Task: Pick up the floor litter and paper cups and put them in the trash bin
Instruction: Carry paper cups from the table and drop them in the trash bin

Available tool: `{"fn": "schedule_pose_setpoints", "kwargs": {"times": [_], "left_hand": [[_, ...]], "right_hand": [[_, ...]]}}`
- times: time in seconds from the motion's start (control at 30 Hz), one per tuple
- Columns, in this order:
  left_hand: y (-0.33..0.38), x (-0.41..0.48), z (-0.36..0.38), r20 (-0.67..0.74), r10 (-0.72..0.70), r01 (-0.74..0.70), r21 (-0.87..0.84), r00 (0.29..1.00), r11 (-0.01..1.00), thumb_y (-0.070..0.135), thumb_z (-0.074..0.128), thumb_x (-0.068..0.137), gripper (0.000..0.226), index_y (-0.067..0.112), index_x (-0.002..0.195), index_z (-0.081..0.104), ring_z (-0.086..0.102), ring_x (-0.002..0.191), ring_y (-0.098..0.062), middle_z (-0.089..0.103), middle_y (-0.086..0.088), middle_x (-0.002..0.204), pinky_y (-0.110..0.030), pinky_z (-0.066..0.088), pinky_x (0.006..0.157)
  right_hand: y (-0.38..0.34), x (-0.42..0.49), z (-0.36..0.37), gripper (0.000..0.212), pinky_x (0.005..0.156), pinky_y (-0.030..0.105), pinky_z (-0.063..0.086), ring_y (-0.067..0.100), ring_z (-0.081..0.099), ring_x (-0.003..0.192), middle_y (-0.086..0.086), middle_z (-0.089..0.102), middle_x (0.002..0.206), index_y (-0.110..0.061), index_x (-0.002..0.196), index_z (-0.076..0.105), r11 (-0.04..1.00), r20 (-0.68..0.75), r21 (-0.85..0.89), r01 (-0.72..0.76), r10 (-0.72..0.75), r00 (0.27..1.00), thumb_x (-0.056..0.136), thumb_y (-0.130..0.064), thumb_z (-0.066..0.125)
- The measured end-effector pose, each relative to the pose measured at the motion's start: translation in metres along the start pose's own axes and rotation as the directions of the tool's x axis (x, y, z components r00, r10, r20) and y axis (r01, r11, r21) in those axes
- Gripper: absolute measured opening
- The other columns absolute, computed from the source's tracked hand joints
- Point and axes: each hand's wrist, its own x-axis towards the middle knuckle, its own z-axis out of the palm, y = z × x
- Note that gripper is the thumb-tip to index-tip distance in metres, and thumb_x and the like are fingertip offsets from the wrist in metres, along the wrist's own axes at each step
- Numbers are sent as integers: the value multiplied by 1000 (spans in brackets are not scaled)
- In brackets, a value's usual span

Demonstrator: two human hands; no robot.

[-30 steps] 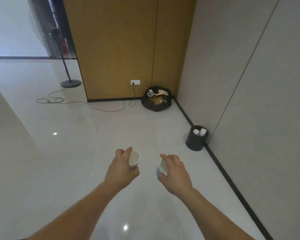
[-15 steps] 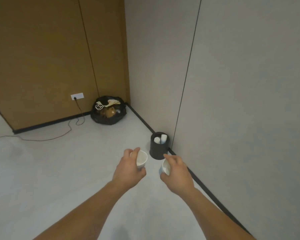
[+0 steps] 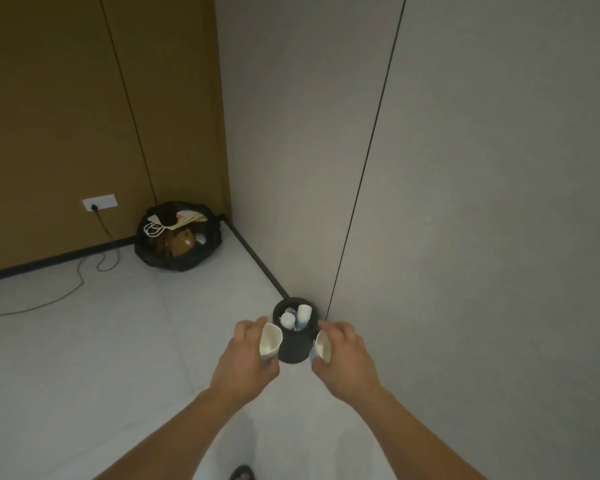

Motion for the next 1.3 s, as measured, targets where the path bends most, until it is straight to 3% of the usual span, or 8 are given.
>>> {"fn": "schedule_pose_setpoints", "kwargs": {"times": [0.17, 0.57, 0.8, 0.93, 1.1, 1.2, 1.3], "left_hand": [[-20, 115, 19, 52, -10, 13, -52, 999, 999, 32, 69, 79, 75, 26, 144, 31, 53, 110, -23, 33, 0, 136, -32, 48, 91], [-52, 322, 86, 146, -69, 82, -84, 987, 993, 33, 70, 79, 78, 28, 145, 28, 49, 114, -21, 33, 1, 136, -28, 45, 93], [-72, 411, 170, 189, -254, 266, -42, 949, 963, 37, 70, 81, 78, 27, 145, 28, 50, 112, -16, 36, 1, 135, -22, 44, 89], [-101, 437, 225, 224, -376, 397, -57, 899, 916, 35, 70, 81, 82, 30, 147, 23, 46, 114, -14, 31, 4, 137, -19, 42, 87], [-154, 457, 313, 248, -496, 533, -111, 832, 839, 38, 73, 77, 85, 39, 142, 19, 45, 114, -14, 30, 9, 133, -27, 48, 88], [-190, 475, 376, 241, -475, 520, -177, 846, 836, 41, 71, 77, 78, 44, 135, 20, 42, 102, -7, 29, 17, 117, -21, 42, 79], [-222, 491, 438, 190, -425, 459, -209, 885, 863, 35, 76, 76, 76, 35, 134, 27, 40, 96, -5, 32, 12, 119, -11, 33, 74]], "right_hand": [[8, 113, 0, 67, 95, 29, 42, 21, 39, 126, -4, 31, 145, -32, 147, 32, 998, -3, -54, -44, 43, 999, 86, -35, 59], [61, 333, 25, 70, 98, 31, 41, 23, 42, 124, -2, 33, 145, -32, 147, 32, 994, 87, 6, -105, 104, 991, 84, -33, 63], [125, 469, 79, 74, 97, 30, 44, 20, 40, 128, -3, 32, 147, -30, 149, 28, 993, 227, 64, -97, 80, 971, 86, -33, 67], [169, 528, 126, 73, 91, 27, 46, 21, 45, 127, -2, 34, 146, -30, 147, 30, 992, 306, 71, -100, 74, 949, 86, -33, 69], [223, 583, 218, 70, 88, 25, 48, 21, 45, 127, 1, 35, 147, -29, 147, 30, 991, 344, 54, -123, 97, 934, 88, -35, 68], [249, 606, 286, 71, 89, 28, 48, 22, 45, 126, 3, 36, 145, -26, 148, 30, 992, 313, 56, -114, 91, 945, 88, -36, 67], [278, 622, 348, 70, 82, 24, 42, 23, 43, 126, 4, 34, 145, -28, 147, 29, 993, 292, 36, -116, 101, 951, 88, -36, 67]]}}
